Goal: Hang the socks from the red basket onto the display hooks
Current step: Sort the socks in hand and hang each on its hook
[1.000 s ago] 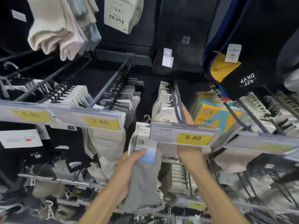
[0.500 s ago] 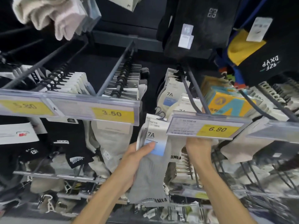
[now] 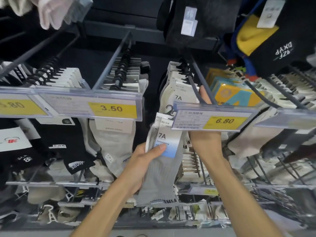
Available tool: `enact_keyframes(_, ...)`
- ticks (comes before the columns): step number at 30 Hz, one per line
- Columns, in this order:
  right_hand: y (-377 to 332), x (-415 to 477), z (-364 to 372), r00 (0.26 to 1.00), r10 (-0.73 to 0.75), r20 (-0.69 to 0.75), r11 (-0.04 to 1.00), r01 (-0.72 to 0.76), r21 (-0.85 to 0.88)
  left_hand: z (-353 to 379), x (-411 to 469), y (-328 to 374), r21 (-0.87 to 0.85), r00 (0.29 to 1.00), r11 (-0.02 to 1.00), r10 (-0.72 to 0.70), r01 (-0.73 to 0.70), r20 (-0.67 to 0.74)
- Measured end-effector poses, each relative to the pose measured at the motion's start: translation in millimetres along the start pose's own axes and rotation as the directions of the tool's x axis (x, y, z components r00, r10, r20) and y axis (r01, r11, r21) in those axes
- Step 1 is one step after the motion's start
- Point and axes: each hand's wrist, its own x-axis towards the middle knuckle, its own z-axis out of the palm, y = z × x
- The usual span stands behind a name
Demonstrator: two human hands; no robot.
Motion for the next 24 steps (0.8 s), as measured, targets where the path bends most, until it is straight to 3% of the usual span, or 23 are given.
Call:
enact_keyframes(4,13,-38,1,0.929,-0.339,-0.147,0.941,0.336,-0.043,-2,-7,-2,0.054,0.996,0.997,0.049,-0.053,0.068)
enact_keyframes(10,29,-67,6,0.986,-0.169,0.015,0.967,0.162,0.198,1,-11,-14,0.124,0.993,0.989,0.073,-0.084,0.091)
enact_keyframes(13,30,-65,1,0.983,-0.18,0.018,0.957,0.171,0.233,4,-10,-14,0.094,0.993,0.993,0.062,-0.072,0.1)
enact_keyframes(18,24,-54,-5,0.986,-0.153,0.072,0.929,0.118,0.351,10,-3,-3,0.191,0.983,0.971,0.12,-0.145,0.139)
enact_keyframes(21,19,-42,-10,0.986,-0.163,0.038,0.865,0.124,0.487,18,0,10,0.262,0.959,0.936,0.177,-0.233,0.222)
enact_keyframes(24,13,-23,-16,0.977,-0.204,-0.064,0.87,0.211,0.445,24,3,19,0.317,0.936,0.891,0.255,-0.324,0.242)
